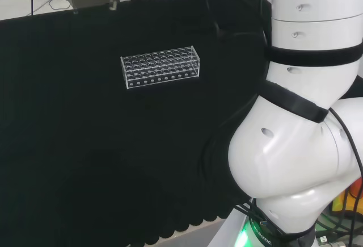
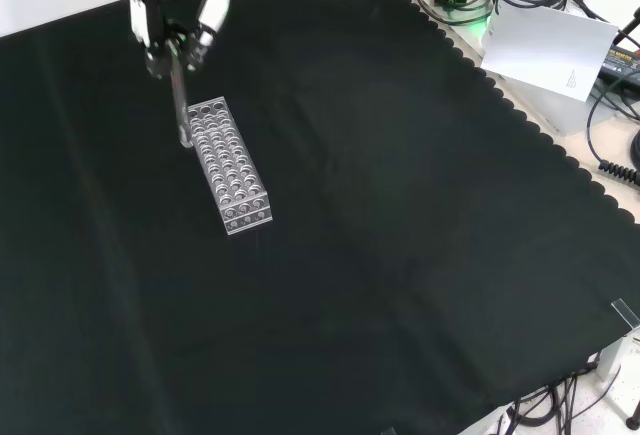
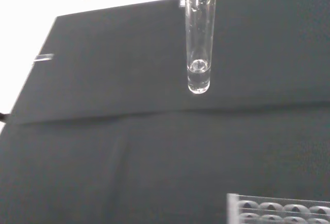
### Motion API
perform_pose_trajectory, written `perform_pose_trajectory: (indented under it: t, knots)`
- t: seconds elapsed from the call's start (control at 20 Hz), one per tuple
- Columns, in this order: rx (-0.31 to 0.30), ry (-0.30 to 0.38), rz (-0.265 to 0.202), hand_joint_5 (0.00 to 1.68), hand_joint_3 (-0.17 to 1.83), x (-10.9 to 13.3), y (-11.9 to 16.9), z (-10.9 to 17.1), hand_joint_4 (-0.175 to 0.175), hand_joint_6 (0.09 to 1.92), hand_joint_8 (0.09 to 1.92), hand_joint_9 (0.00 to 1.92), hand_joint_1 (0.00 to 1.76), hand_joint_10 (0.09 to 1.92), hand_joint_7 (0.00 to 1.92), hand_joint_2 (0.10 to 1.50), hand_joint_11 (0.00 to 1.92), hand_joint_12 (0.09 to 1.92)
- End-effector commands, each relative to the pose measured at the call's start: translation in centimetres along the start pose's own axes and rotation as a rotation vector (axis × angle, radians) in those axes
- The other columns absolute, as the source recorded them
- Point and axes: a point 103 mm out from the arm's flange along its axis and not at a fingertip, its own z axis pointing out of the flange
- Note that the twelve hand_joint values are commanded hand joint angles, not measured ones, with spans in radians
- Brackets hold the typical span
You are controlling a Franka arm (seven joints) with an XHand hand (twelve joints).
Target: Shake the test tube.
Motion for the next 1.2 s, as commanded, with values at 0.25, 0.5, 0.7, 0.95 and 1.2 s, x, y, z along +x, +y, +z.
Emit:
perform_pose_trajectory:
  t: [0.25, 0.5, 0.7, 0.95, 1.2]
  knots:
    - [0.014, 0.035, -0.090, 1.36, -0.17, 3.9, 0.2, 0.5, -0.175, 0.09, 0.69, 1.36, 1.43, 0.54, 1.31, 1.04, 1.45, 0.74]
    - [0.027, -0.008, -0.016, 1.36, -0.17, -0.2, -0.2, 0.7, -0.175, 0.09, 0.69, 1.36, 1.43, 0.54, 1.31, 1.04, 1.45, 0.74]
    - [0.033, -0.059, 0.103, 1.36, -0.17, -5.5, -0.9, 0.6, -0.175, 0.09, 0.69, 1.36, 1.43, 0.54, 1.31, 1.04, 1.45, 0.74]
    - [0.025, -0.122, 0.245, 1.36, -0.17, -12.2, -2.4, -0.3, -0.175, 0.09, 0.69, 1.36, 1.43, 0.54, 1.31, 1.04, 1.45, 0.74]
    - [0.013, -0.170, 0.335, 1.36, -0.17, -16.9, -3.9, -1.8, -0.175, 0.09, 0.69, 1.36, 1.43, 0.54, 1.31, 1.04, 1.45, 0.74]
